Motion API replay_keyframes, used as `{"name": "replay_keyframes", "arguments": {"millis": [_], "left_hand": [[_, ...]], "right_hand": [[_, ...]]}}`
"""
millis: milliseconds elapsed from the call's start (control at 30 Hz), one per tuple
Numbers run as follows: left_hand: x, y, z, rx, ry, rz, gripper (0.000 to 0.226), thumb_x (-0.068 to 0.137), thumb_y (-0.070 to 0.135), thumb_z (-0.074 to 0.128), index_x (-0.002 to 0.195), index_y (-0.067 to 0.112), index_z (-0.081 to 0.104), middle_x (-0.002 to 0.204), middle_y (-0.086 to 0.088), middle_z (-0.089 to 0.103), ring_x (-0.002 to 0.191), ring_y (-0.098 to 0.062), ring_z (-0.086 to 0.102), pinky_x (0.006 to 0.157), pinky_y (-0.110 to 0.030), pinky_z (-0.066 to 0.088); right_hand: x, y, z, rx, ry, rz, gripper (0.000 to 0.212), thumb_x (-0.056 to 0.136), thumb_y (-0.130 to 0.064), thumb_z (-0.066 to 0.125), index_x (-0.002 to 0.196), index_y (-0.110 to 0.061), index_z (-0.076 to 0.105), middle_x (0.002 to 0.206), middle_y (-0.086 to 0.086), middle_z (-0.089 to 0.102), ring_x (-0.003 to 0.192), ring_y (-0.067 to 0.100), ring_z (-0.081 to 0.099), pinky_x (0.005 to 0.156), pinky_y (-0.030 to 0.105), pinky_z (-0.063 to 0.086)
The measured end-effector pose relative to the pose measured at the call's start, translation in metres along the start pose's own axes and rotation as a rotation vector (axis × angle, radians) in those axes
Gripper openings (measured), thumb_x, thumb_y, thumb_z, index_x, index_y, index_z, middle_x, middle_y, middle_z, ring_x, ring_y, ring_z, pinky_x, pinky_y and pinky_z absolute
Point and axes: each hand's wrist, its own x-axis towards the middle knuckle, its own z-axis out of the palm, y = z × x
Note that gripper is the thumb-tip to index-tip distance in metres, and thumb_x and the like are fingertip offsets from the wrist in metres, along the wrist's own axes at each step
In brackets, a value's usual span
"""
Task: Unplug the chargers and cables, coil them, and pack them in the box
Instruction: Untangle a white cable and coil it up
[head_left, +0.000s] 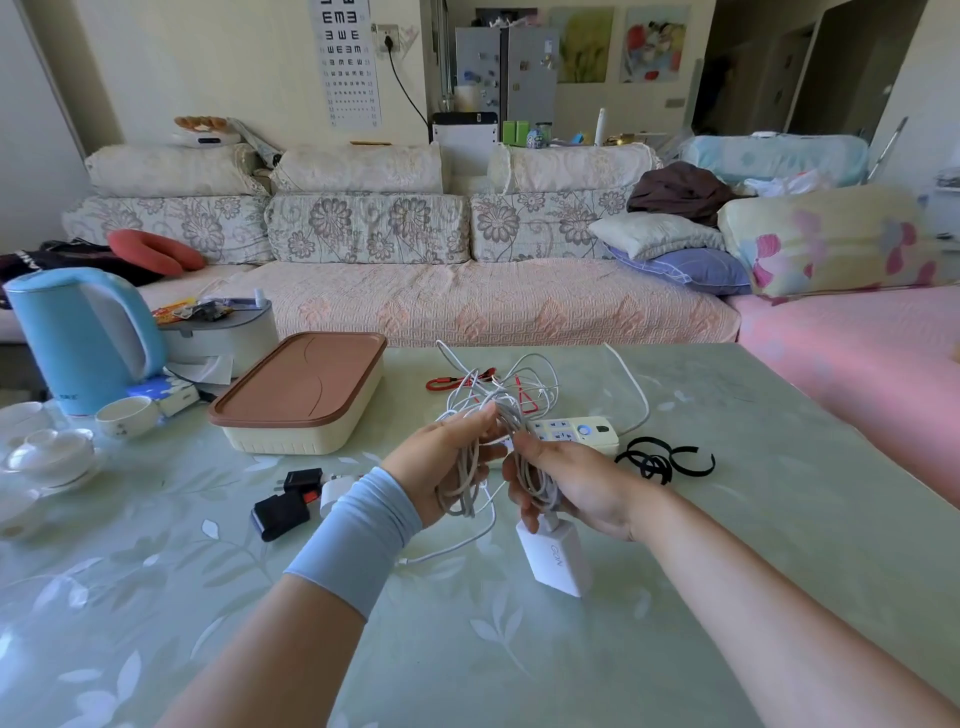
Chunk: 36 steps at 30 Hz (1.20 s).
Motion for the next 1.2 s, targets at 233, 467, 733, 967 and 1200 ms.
{"name": "replay_keyframes", "arguments": {"millis": [233, 467, 733, 967, 1200], "left_hand": [[-0.007, -0.002, 0.007, -0.125, -0.205, 0.07, 0.042, 0.097, 0.022, 0.044, 0.13, -0.004, 0.052, 0.125, -0.016, 0.063, 0.104, -0.025, 0.067, 0.073, -0.032, 0.056], [-0.007, -0.002, 0.018, -0.065, -0.134, 0.221, 0.02, 0.089, 0.022, 0.052, 0.105, 0.012, 0.06, 0.098, -0.01, 0.069, 0.077, -0.021, 0.066, 0.066, -0.03, 0.056], [-0.006, -0.005, 0.027, 0.305, -0.103, 0.316, 0.025, 0.099, 0.011, 0.048, 0.12, 0.0, 0.042, 0.115, -0.011, 0.068, 0.102, -0.011, 0.065, 0.082, -0.025, 0.054], [-0.016, 0.004, 0.015, 0.091, -0.298, 0.186, 0.048, 0.084, -0.008, 0.062, 0.129, 0.008, 0.052, 0.119, -0.017, 0.066, 0.105, -0.026, 0.066, 0.057, -0.017, 0.053], [-0.005, -0.007, 0.02, -0.033, -0.243, 0.232, 0.016, 0.08, 0.007, 0.065, 0.091, 0.012, 0.054, 0.063, -0.008, 0.053, 0.056, -0.02, 0.053, 0.063, -0.03, 0.055]], "right_hand": [[-0.003, 0.001, 0.008, 0.207, -0.243, 0.112, 0.057, 0.095, -0.06, 0.04, 0.103, -0.007, 0.058, 0.081, 0.017, 0.055, 0.051, 0.018, 0.038, 0.086, 0.044, 0.051], [-0.016, -0.009, 0.019, 0.17, -0.231, 0.093, 0.021, 0.082, -0.02, 0.059, 0.093, -0.002, 0.063, 0.076, 0.012, 0.062, 0.061, 0.021, 0.048, 0.087, 0.048, 0.052], [-0.011, -0.006, 0.022, -0.243, 0.006, -0.019, 0.016, 0.071, -0.028, 0.075, 0.081, -0.021, 0.064, 0.06, -0.004, 0.051, 0.05, 0.012, 0.038, 0.078, 0.045, 0.047], [-0.018, -0.013, 0.03, -0.101, -0.202, 0.1, 0.018, 0.078, -0.009, 0.05, 0.085, -0.012, 0.067, 0.056, 0.004, 0.027, 0.047, 0.017, 0.015, 0.078, 0.039, 0.055], [-0.012, -0.011, 0.023, -0.072, -0.366, 0.291, 0.019, 0.082, -0.02, 0.055, 0.094, -0.009, 0.065, 0.088, 0.011, 0.073, 0.049, 0.013, 0.05, 0.078, 0.032, 0.05]]}}
